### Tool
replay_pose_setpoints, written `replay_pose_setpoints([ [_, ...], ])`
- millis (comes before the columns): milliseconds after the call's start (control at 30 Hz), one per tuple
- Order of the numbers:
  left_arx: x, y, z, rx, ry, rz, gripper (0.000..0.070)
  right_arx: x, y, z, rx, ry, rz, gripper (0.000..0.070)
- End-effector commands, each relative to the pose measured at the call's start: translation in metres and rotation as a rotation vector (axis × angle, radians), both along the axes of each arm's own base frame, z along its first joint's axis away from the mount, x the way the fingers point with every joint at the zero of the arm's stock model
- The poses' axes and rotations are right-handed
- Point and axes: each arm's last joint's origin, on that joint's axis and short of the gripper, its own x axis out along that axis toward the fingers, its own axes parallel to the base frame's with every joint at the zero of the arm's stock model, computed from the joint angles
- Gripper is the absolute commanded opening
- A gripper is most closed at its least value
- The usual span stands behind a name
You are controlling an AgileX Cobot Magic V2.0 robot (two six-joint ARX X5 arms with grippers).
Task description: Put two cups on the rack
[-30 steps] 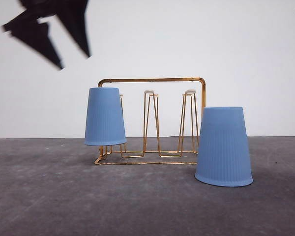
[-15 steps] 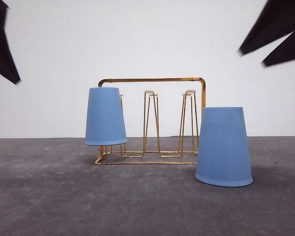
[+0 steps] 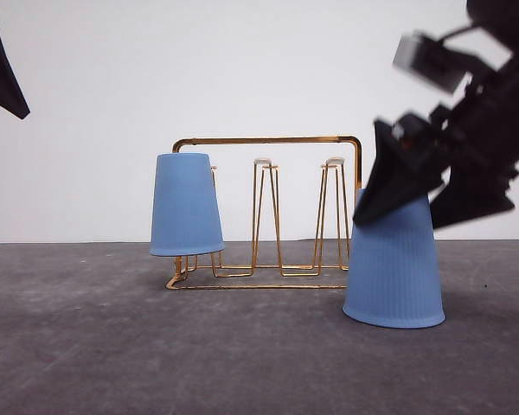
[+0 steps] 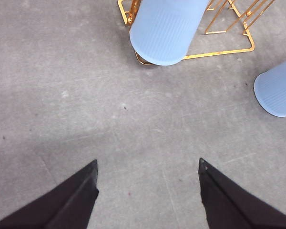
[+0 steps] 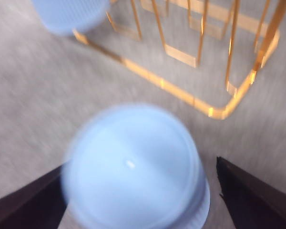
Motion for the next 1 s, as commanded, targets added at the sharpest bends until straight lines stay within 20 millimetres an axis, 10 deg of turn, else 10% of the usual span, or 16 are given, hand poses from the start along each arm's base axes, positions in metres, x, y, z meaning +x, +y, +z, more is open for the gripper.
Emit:
replay_pose_setpoints([
  [0, 0.001, -0.001, 0.004, -0.007, -0.014, 0.001, 0.0382, 0.004, 0.003, -0.001, 0.009, 0.01, -0.004, 0.055],
  [200, 0.001, -0.001, 0.004, -0.008, -0.016, 0.001, 0.0382, 0.004, 0.003, 0.012, 0.014, 0.071, -0.026, 0.0326],
  [633, 0.001, -0.001, 0.004, -0.008, -0.016, 0.001, 0.0382, 0.016, 0.009, 0.139, 0.01, -0.07, 0.014, 0.0329],
  [967, 0.001, -0.001, 0.004, -0.008, -0.016, 0.001, 0.0382, 0.035, 0.015, 0.158, 0.035, -0.293, -0.006, 0.033],
])
